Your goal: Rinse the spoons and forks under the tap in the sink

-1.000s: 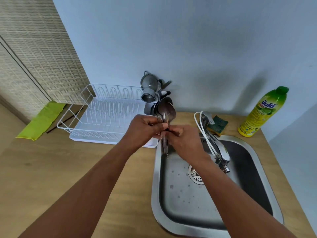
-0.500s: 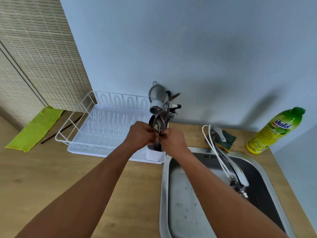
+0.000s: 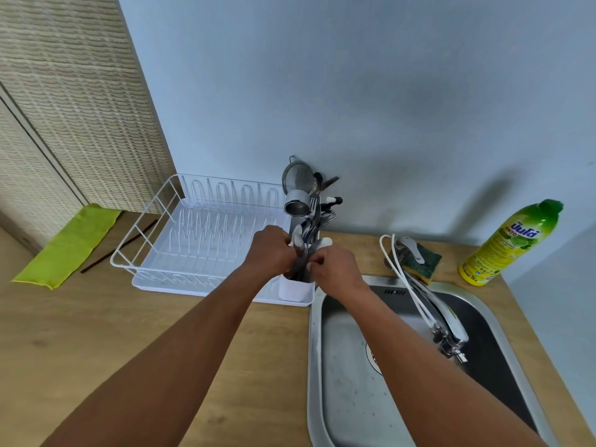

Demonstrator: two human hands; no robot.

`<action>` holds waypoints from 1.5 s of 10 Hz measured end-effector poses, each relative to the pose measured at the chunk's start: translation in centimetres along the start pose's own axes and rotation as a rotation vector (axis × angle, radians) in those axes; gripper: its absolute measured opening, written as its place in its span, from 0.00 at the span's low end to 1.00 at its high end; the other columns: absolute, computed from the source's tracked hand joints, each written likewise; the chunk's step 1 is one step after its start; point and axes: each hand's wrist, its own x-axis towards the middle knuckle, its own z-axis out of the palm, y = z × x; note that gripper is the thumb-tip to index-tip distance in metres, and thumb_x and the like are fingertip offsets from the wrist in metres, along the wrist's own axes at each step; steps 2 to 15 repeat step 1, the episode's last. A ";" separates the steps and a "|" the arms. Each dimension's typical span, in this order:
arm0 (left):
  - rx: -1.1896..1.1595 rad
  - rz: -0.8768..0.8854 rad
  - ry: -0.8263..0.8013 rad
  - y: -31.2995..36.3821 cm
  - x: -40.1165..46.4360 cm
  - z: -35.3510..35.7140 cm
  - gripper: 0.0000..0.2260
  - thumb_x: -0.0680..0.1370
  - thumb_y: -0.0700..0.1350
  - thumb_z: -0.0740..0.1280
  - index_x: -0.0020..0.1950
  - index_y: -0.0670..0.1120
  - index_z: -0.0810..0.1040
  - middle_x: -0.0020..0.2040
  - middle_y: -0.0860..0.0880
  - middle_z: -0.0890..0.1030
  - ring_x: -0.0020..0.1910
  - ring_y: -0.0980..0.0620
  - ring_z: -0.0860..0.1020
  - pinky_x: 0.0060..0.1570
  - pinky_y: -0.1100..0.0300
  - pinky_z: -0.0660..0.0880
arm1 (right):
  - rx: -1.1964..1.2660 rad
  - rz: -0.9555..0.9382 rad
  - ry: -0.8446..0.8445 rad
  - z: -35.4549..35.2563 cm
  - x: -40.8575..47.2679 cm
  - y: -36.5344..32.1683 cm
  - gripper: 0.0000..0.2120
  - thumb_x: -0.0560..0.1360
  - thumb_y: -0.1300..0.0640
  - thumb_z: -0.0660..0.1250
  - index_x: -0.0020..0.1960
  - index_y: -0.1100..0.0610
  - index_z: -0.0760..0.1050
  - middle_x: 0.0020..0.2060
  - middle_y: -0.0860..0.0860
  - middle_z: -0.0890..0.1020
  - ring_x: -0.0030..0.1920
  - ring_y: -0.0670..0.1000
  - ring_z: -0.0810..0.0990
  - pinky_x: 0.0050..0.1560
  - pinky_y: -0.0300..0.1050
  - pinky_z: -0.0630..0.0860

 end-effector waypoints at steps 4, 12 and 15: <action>-0.237 0.028 0.089 -1.9 -2.7 -0.1 0.12 0.76 0.38 0.68 0.33 0.46 0.78 0.32 0.43 0.83 0.27 0.49 0.81 0.29 0.59 0.79 | 0.102 0.006 0.138 0.1 -2.6 0.7 0.08 0.76 0.58 0.68 0.45 0.56 0.86 0.41 0.50 0.87 0.39 0.49 0.80 0.42 0.41 0.71; -0.237 0.028 0.089 -1.9 -2.7 -0.1 0.12 0.76 0.38 0.68 0.33 0.46 0.78 0.32 0.43 0.83 0.27 0.49 0.81 0.29 0.59 0.79 | 0.102 0.006 0.138 0.1 -2.6 0.7 0.08 0.76 0.58 0.68 0.45 0.56 0.86 0.41 0.50 0.87 0.39 0.49 0.80 0.42 0.41 0.71; -0.237 0.028 0.089 -1.9 -2.7 -0.1 0.12 0.76 0.38 0.68 0.33 0.46 0.78 0.32 0.43 0.83 0.27 0.49 0.81 0.29 0.59 0.79 | 0.102 0.006 0.138 0.1 -2.6 0.7 0.08 0.76 0.58 0.68 0.45 0.56 0.86 0.41 0.50 0.87 0.39 0.49 0.80 0.42 0.41 0.71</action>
